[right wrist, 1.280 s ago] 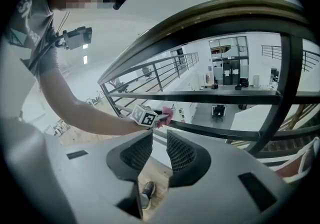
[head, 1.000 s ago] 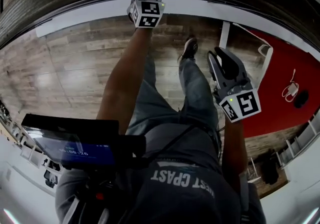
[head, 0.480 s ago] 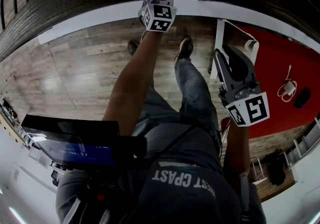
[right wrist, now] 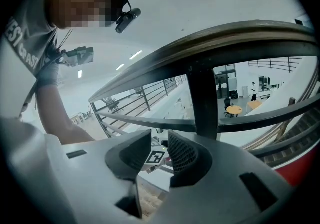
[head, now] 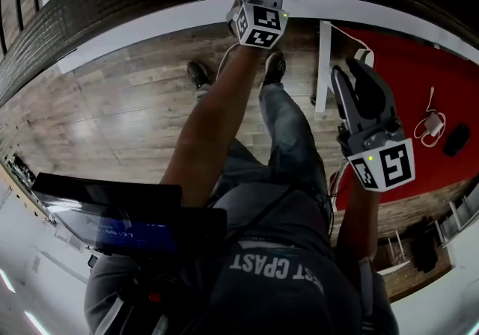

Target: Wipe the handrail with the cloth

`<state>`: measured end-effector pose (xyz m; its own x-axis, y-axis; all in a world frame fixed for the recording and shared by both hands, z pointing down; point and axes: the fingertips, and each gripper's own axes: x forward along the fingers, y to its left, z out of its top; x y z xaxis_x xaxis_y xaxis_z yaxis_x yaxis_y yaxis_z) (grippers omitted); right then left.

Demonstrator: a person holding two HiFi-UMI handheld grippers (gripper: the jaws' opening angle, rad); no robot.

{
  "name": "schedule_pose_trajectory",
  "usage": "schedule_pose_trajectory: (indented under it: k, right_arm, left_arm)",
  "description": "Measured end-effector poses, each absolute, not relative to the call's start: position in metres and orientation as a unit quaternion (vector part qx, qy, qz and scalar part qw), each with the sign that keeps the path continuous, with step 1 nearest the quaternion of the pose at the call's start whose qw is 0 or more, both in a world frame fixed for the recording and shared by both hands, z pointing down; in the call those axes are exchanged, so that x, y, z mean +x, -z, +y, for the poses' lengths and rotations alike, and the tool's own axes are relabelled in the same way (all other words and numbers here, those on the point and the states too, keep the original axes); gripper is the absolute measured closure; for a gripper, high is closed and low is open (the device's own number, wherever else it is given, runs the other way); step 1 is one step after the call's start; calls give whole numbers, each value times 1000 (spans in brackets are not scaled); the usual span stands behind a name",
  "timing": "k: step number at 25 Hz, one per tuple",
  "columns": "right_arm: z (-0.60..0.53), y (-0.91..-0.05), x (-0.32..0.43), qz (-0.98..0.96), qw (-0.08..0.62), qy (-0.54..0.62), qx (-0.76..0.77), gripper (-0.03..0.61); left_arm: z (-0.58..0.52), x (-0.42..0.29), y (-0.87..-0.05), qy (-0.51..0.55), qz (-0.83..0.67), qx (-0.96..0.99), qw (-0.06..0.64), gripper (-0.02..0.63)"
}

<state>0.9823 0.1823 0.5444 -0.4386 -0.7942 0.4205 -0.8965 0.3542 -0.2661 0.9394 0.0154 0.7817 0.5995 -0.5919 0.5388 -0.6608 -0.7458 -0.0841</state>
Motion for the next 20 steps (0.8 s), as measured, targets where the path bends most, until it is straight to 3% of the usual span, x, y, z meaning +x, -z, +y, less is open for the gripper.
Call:
schedule_pose_trajectory:
  k: [20]
  right_arm:
    - [192,-547,1008,-811,127,-214,530,520]
  left_arm:
    - [45,994,-783,-273,-320,905,66,540]
